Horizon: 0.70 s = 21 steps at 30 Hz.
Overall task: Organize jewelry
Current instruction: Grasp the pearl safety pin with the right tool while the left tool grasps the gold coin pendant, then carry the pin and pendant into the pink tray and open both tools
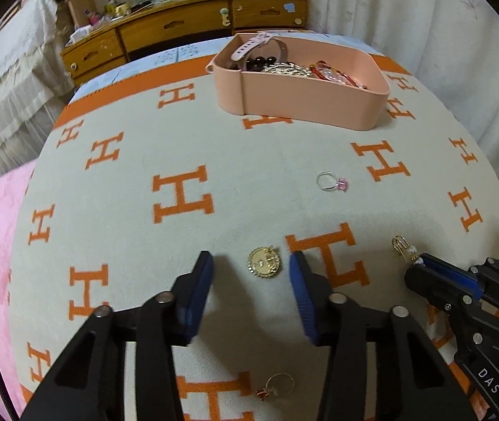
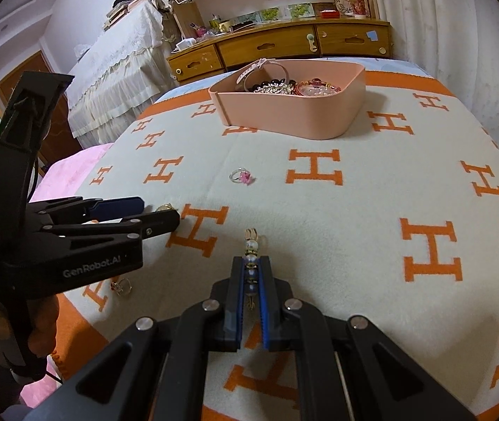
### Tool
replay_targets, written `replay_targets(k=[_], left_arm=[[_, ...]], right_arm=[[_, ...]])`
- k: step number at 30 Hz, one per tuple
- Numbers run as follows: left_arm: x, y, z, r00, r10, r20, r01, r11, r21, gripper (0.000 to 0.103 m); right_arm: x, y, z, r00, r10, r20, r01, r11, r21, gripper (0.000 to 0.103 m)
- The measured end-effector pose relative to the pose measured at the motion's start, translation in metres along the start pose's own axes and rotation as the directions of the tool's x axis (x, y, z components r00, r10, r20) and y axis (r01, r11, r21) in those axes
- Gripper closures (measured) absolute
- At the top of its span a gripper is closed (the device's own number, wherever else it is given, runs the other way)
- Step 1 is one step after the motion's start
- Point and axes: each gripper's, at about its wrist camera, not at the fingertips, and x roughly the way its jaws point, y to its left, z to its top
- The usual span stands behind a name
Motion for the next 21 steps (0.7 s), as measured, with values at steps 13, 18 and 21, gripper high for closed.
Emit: replay_targets(k=[13,18,21], left_arm=[[-0.013,-0.011,-0.001,0.999,-0.052,0.001,0.052,0.998,0.039,0.087],[-0.042,-0.013,0.014,0.996,-0.058,0.070,0.054,0.997,0.056,0.087],[-0.061,-0.013,0.032,0.991,-0.066,0.120,0.058,0.996,0.069,0.087]], right_arm=[[-0.004,-0.011,0.002,1.000,0.013,0.013,-0.014,0.999,0.044,0.096],[-0.013,-0.015,0.017,0.999,0.030,0.031,-0.032,0.997,0.065,0.096],[-0.024,-0.016,0.035,0.997,0.048,0.059,-0.052,0.997,0.064,0.096]])
